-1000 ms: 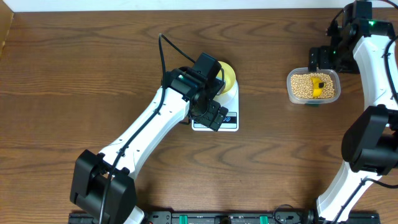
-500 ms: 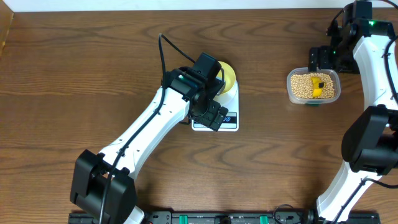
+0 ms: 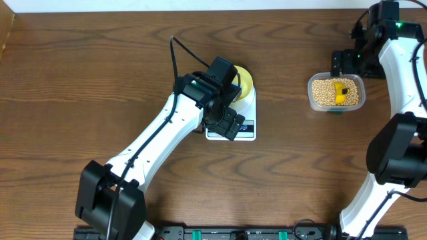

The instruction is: Scoop item into bowl and weigh 50g on scale

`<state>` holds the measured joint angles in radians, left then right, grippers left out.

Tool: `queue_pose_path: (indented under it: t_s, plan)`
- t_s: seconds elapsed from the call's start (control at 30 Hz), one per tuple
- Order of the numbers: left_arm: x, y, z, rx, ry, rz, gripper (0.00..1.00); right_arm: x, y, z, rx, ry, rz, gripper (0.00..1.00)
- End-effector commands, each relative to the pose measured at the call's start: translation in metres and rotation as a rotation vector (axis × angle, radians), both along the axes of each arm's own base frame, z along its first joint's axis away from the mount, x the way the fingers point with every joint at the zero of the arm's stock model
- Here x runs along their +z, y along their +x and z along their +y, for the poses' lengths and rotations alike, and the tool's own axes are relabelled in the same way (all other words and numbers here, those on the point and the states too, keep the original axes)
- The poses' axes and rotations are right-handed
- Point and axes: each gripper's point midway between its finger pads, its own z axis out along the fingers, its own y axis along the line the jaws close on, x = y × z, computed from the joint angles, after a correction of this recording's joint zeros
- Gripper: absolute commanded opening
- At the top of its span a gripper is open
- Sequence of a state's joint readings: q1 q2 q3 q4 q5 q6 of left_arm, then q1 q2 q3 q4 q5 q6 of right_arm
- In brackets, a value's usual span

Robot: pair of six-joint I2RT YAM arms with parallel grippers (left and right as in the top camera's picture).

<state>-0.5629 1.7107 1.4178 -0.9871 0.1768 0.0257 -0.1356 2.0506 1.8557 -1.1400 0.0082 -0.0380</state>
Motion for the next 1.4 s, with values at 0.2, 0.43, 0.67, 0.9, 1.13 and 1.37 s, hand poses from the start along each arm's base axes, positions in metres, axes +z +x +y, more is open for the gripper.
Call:
queue_pose_path:
  t_s: [0.2, 0.43, 0.67, 0.9, 1.13, 1.37]
  plan:
    - [-0.004, 0.001, 0.003, 0.009, 0.018, 0.006, 0.98, 0.002, 0.003, -0.002, 0.002, -0.010, -0.007, 0.99]
    - [-0.004, 0.001, 0.003, 0.010, 0.018, 0.005, 0.98, 0.002, 0.003, -0.002, 0.002, -0.010, -0.007, 0.99]
    - [-0.004, 0.001, 0.004, 0.010, 0.018, 0.006, 0.98, 0.002, 0.003, -0.002, 0.002, -0.010, -0.007, 0.99]
    - [-0.004, 0.001, 0.004, 0.010, 0.018, 0.006, 0.98, 0.003, 0.006, -0.002, 0.002, -0.011, -0.020, 0.99]
    - [-0.004, 0.001, 0.004, 0.010, 0.018, 0.006, 0.98, 0.006, 0.011, -0.002, 0.011, -0.009, -0.048, 0.99]
    - [-0.004, 0.001, 0.003, 0.010, 0.018, 0.005, 0.98, 0.004, 0.001, 0.008, 0.022, 0.040, -0.006, 0.39]
